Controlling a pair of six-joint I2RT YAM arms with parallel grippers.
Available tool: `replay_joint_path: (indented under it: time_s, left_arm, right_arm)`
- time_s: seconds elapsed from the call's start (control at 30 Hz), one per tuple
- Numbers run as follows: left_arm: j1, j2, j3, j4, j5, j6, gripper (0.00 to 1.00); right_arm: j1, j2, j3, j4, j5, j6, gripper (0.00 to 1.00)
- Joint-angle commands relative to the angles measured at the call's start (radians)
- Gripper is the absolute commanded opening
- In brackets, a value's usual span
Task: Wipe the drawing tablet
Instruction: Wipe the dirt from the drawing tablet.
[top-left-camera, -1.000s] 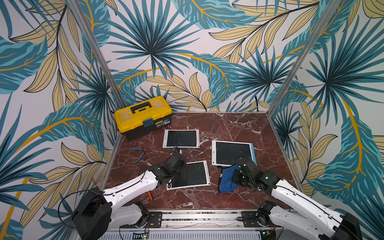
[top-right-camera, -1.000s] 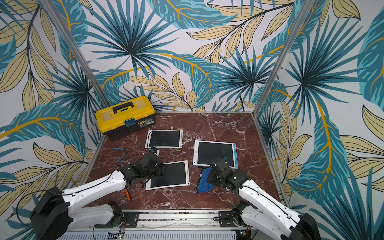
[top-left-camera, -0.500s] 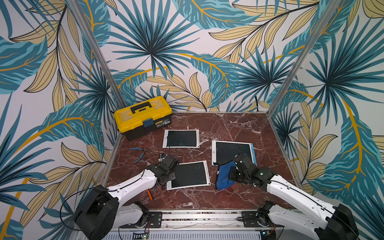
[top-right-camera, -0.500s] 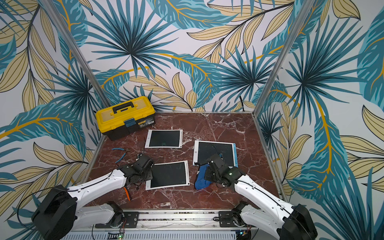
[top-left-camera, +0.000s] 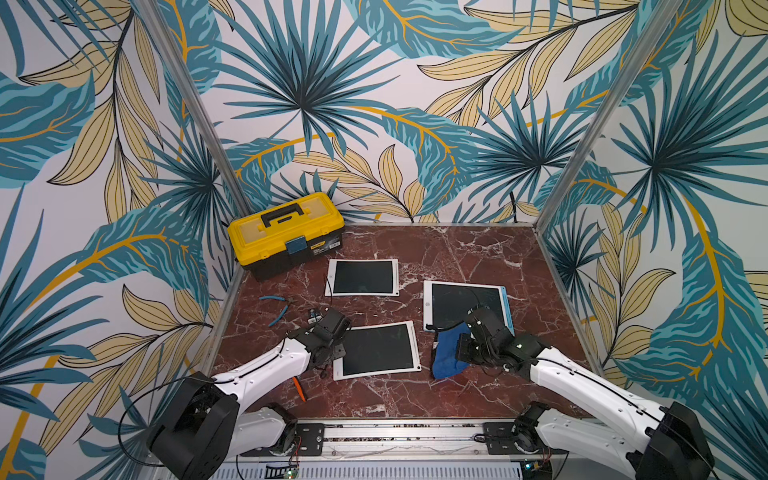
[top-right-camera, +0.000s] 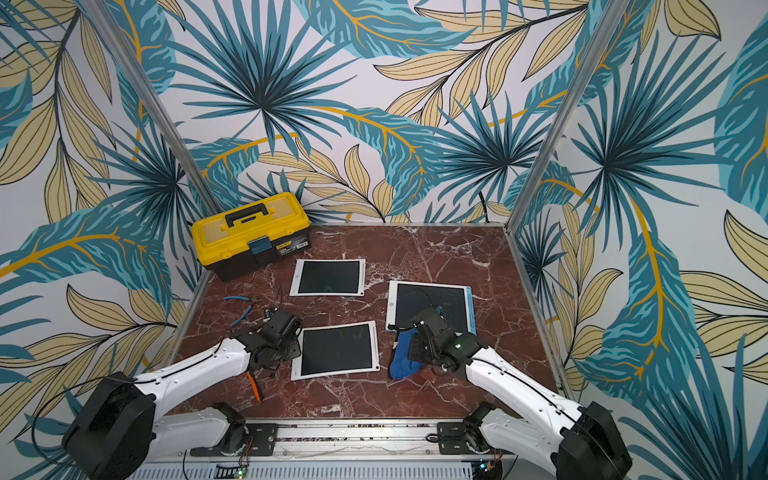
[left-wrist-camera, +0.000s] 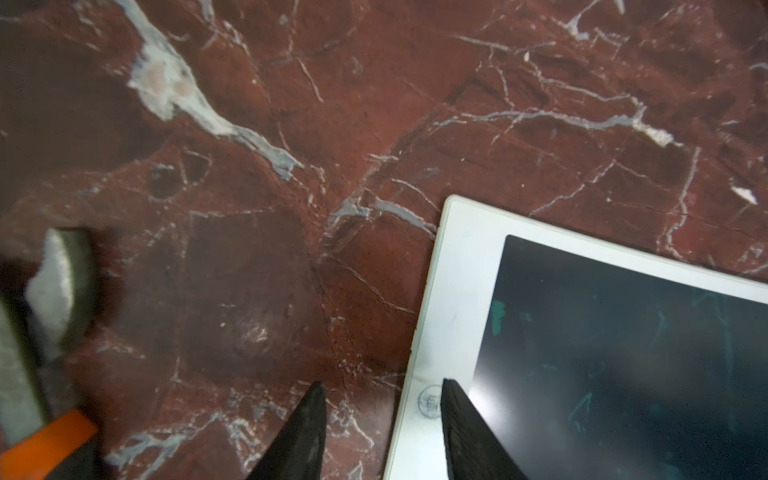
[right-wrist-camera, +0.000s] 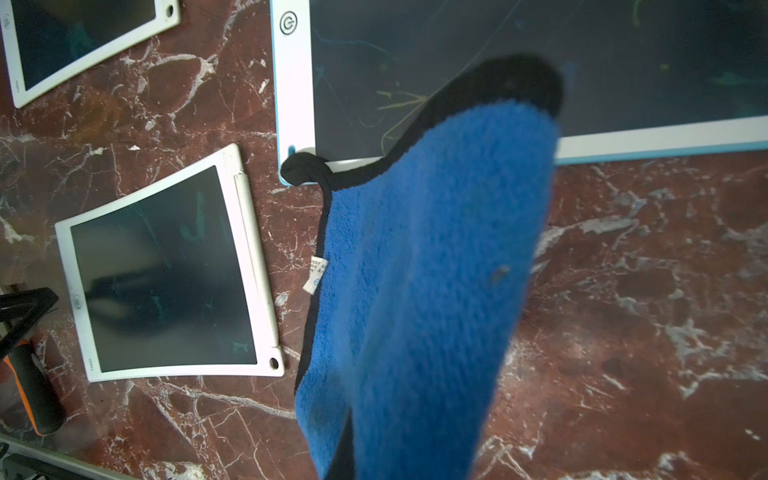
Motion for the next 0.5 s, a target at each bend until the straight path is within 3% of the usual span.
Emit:
replay_joint_path:
  time_s: [0.0, 0.17, 0.33, 0.47]
  left_arm:
    - [0.008, 0.056, 0.024, -0.008, 0.017, 0.008, 0.44]
    - [0.008, 0.12, 0.041, -0.004, 0.028, 0.01, 0.36]
    - [0.008, 0.109, 0.025, 0.007, 0.031, 0.011, 0.36]
    - [0.009, 0.104, 0.013, 0.015, 0.033, 0.008, 0.27]
  right_arm:
    - [0.002, 0.012, -0.016, 0.032, -0.015, -0.006, 0.0]
    - [0.003, 0.006, -0.018, 0.023, -0.008, -0.007, 0.0]
    - [0.002, 0.006, -0.028, 0.024, -0.007, -0.001, 0.0]
    - [0.002, 0.011, -0.022, 0.022, -0.003, -0.006, 0.0]
